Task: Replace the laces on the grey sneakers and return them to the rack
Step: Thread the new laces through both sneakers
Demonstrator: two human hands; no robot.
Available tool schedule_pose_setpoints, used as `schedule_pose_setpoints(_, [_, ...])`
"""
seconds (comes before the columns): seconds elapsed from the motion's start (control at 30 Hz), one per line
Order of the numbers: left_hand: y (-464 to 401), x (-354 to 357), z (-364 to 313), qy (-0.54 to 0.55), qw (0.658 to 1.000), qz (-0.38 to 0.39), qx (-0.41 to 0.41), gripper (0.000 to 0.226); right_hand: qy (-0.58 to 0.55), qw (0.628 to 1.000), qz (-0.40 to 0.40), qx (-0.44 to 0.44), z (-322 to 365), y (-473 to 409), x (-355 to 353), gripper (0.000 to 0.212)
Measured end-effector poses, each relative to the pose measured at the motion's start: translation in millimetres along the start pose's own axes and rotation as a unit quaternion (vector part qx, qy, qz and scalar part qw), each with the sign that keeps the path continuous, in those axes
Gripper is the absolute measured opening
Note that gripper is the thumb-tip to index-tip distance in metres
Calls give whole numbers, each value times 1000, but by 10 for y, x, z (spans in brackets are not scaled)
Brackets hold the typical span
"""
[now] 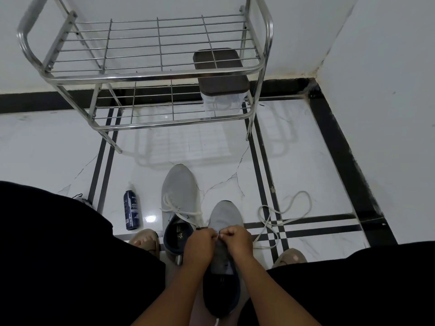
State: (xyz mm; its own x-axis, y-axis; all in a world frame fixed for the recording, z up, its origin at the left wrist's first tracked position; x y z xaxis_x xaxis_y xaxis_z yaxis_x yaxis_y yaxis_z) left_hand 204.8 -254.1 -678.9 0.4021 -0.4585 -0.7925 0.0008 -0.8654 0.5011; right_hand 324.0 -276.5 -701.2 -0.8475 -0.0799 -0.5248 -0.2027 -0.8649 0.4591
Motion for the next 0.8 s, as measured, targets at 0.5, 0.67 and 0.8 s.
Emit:
schedule_pose_setpoints(0.5, [-162, -113, -109, 43, 996, -8, -81, 13, 233, 967, 41, 93, 57, 457, -193, 31])
schedule_pose_setpoints(0.67, [-221, -982, -21, 473, 826, -179, -248, 10, 201, 974, 22, 107, 44, 386, -350, 27])
schedule_pose_setpoints(0.8, [-320, -1567, 99, 647, 675, -277, -220, 13, 190, 975, 28, 113, 62, 384, -324, 31])
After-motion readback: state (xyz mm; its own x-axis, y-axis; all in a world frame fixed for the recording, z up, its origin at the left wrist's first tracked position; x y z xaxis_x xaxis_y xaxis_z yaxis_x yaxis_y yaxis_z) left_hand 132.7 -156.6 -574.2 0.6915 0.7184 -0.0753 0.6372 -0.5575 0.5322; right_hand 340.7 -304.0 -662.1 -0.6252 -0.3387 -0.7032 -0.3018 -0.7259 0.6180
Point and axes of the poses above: each hand's wrist, its own y-axis away from the middle knuckle, its own x-axis out of the palm, z = x × y, the point moved 4 cm from there along -y, towards the middle knuckle, and after that the axes turned 12 degrees about -x, right-handed, at the moved point
